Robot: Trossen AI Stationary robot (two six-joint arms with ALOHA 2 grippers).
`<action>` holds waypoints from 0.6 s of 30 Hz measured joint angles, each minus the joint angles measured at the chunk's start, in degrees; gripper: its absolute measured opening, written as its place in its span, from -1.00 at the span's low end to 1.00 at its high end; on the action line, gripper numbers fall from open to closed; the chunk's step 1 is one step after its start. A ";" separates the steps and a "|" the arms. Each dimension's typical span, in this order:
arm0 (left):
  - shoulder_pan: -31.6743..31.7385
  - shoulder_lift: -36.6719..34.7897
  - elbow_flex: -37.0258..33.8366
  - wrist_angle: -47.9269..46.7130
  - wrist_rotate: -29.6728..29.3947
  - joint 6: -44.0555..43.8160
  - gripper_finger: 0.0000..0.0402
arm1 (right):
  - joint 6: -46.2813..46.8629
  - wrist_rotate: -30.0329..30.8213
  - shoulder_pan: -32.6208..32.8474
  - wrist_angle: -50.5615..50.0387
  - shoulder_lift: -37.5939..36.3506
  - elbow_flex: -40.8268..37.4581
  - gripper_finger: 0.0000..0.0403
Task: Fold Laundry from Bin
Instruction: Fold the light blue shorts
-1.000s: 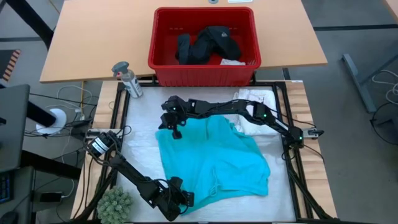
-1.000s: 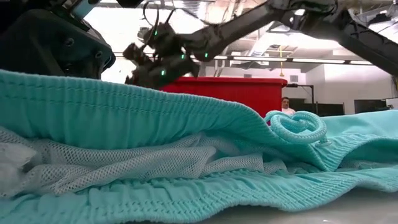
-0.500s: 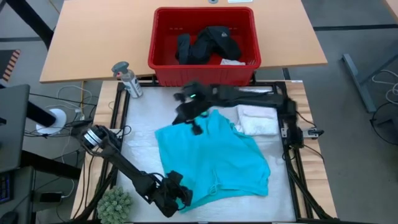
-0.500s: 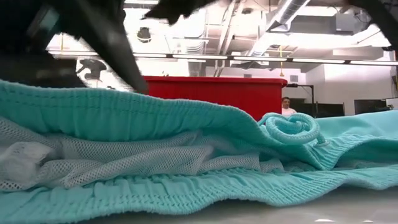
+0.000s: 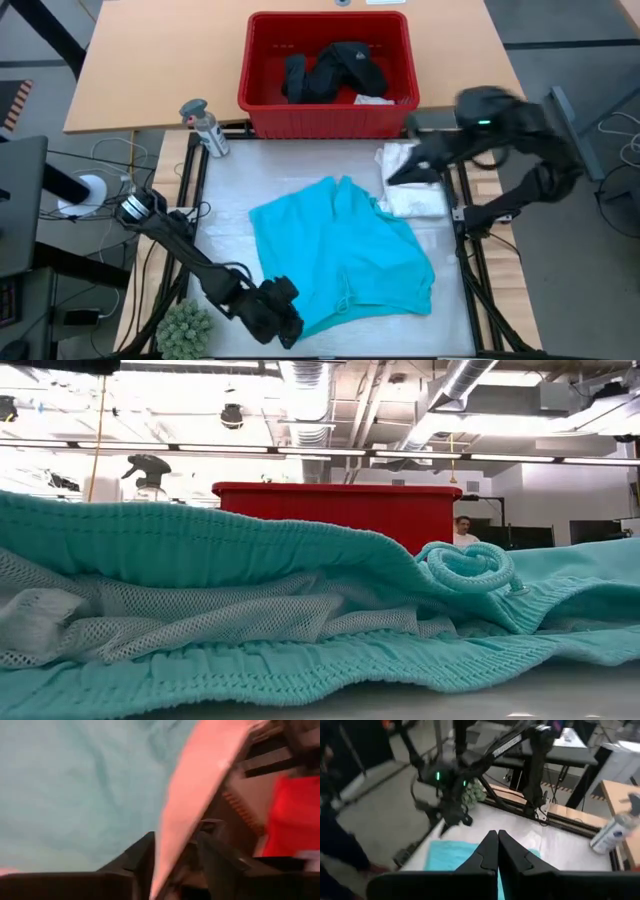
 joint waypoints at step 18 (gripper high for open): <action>-0.71 14.94 12.20 -13.40 8.34 6.50 -1.00 | 23.68 25.24 16.43 -5.08 -13.01 -0.07 -0.86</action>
